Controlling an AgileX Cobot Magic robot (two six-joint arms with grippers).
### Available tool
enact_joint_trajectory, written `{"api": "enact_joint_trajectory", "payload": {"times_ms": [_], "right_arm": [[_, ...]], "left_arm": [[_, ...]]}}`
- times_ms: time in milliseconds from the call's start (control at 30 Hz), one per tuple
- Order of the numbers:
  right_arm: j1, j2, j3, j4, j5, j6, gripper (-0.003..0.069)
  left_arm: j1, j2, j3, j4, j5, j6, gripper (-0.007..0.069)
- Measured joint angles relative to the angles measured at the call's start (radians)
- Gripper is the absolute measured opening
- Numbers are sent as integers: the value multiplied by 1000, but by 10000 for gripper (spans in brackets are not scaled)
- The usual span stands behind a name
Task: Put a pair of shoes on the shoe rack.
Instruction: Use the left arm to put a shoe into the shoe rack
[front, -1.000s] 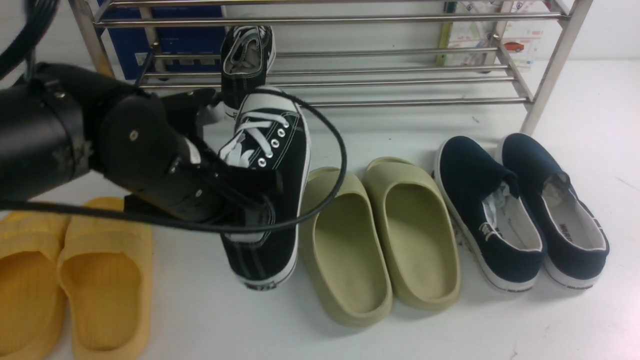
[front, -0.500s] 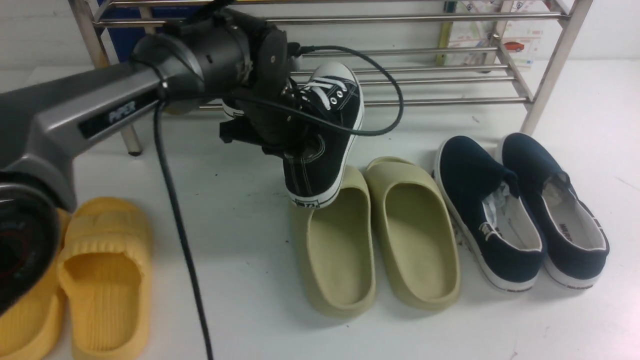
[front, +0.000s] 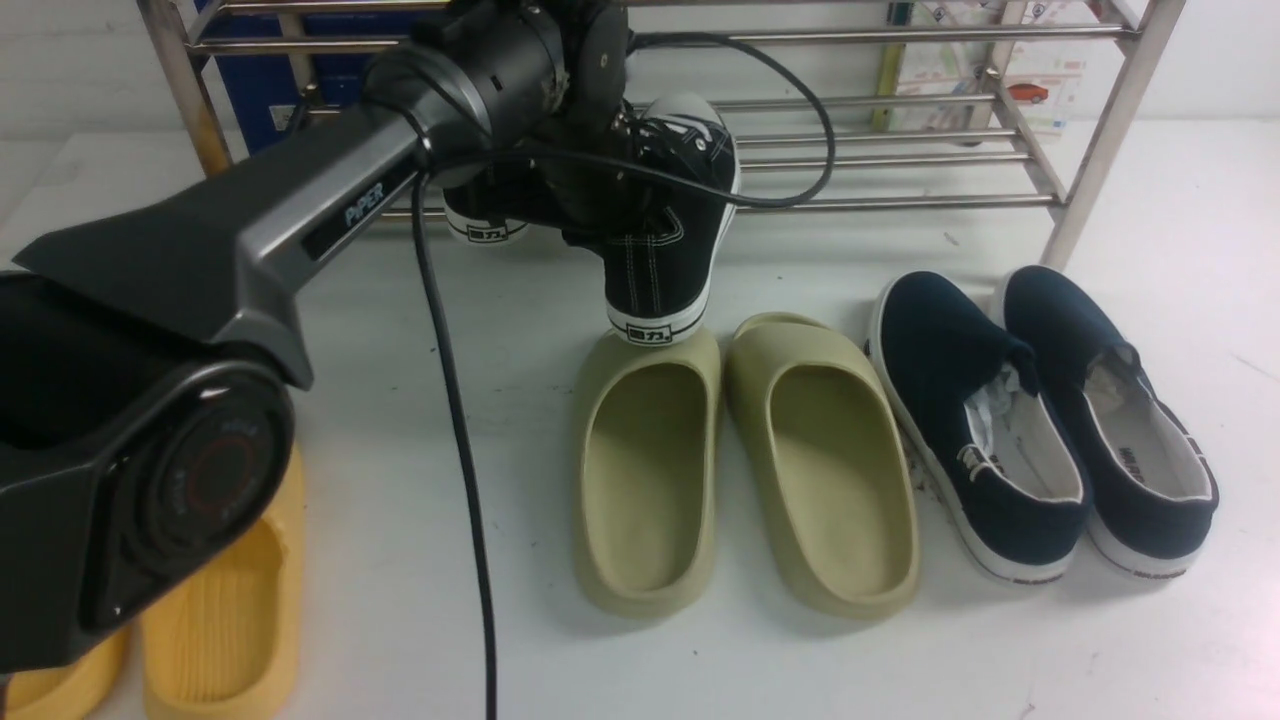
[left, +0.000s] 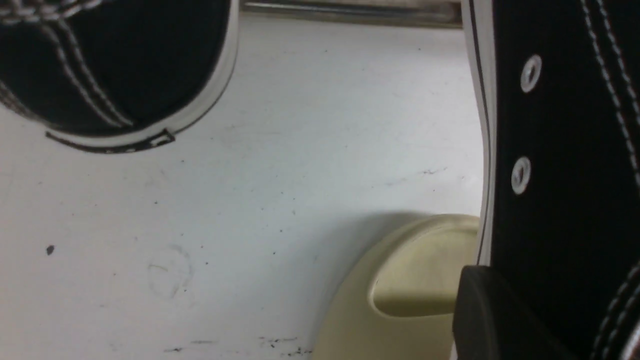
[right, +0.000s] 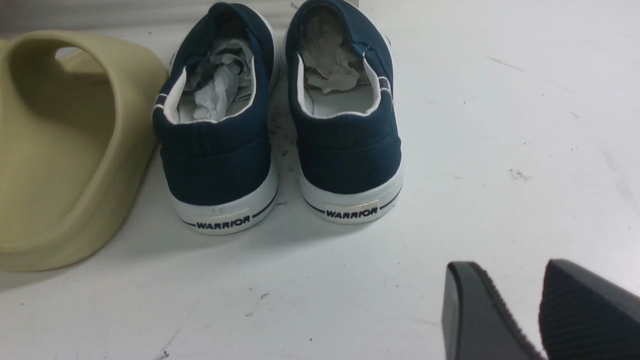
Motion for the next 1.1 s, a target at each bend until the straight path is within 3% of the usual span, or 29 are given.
{"api": "enact_joint_trajectory", "payload": {"times_ms": [400, 700, 1100], "right_arm": [[0, 0, 0, 0, 0, 0, 239], [0, 0, 0, 0, 0, 0, 239], [0, 0, 0, 0, 0, 0, 239]], "left_arm": [[10, 3, 0, 104, -110, -94, 6], [12, 37, -2, 265, -190, -248, 6], [34, 54, -2, 285, -247, -277, 8]]}}
